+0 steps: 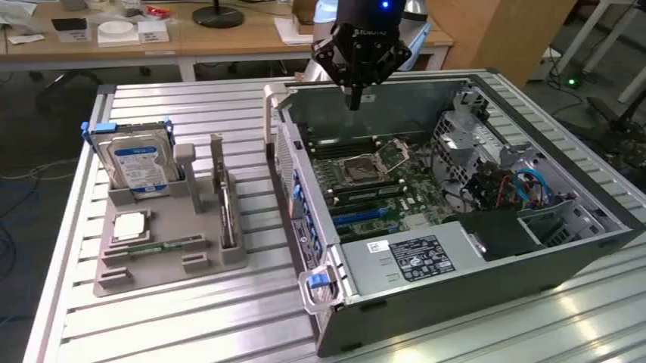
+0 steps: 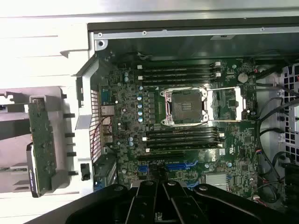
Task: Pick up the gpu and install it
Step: 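Reach for the gpu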
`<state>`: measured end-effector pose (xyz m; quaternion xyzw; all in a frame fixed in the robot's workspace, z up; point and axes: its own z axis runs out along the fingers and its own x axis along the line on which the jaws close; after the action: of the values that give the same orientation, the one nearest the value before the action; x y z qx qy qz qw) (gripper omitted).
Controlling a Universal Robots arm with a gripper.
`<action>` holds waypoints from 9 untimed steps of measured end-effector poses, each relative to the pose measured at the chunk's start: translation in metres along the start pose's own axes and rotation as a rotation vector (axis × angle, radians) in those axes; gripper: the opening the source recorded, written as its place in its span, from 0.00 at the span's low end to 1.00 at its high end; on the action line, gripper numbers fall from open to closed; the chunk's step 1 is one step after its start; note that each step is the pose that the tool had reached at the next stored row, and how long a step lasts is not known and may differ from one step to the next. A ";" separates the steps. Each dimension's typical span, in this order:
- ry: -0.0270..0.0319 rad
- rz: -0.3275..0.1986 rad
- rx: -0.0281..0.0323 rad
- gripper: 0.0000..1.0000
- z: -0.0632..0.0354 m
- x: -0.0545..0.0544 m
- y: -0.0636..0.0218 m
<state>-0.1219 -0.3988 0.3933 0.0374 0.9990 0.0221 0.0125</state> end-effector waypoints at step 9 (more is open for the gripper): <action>0.0000 0.000 0.0000 0.11 -0.0002 0.008 -0.0006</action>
<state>-0.1299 -0.3988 0.3933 0.0374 0.9990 0.0221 0.0125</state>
